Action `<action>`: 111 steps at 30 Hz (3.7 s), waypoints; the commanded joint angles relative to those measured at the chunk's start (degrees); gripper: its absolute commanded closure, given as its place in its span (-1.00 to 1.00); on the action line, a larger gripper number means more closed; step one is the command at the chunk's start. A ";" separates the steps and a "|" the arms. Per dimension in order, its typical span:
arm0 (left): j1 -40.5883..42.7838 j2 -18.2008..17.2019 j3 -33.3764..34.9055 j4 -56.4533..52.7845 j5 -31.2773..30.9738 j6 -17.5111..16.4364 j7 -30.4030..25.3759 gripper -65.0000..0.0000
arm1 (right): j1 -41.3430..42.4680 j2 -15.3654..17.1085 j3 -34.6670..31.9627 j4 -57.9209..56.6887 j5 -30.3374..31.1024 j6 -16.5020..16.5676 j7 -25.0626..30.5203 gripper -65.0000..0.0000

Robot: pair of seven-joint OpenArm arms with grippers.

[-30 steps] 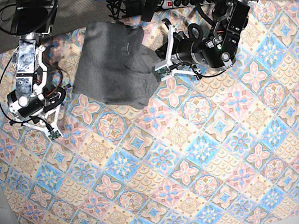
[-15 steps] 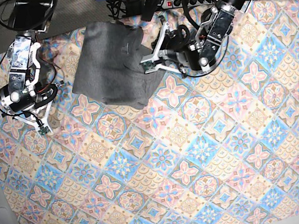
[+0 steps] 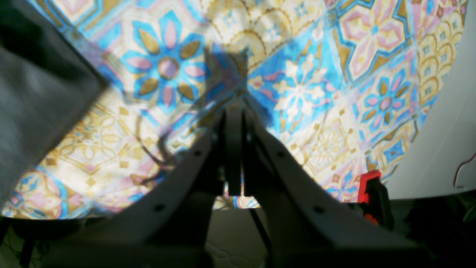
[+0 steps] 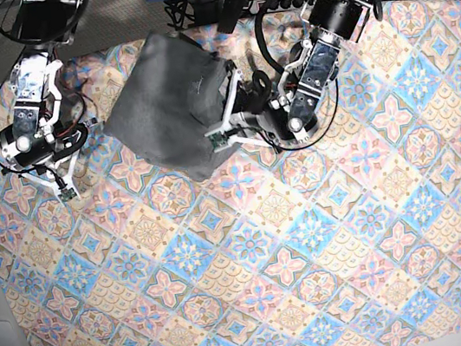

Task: Fold the T-shirt properly
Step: 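Press and tuck the bundle's edge with the left gripper, then pat and square the folded bundle with both grippers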

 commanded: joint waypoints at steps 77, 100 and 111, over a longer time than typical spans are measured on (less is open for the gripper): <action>4.19 -2.60 -17.03 4.88 -0.68 0.05 -0.39 0.91 | -12.07 1.39 -19.43 7.91 -33.74 7.73 -2.46 0.99; 17.56 -9.46 -25.03 18.33 -0.68 0.05 -0.47 0.91 | -7.58 -7.57 -23.56 -0.80 -29.08 7.73 -2.46 0.99; 19.49 -8.05 -24.94 18.33 -0.60 0.05 -0.39 0.91 | -6.35 -12.84 -23.04 -9.68 -28.73 7.73 -2.07 0.99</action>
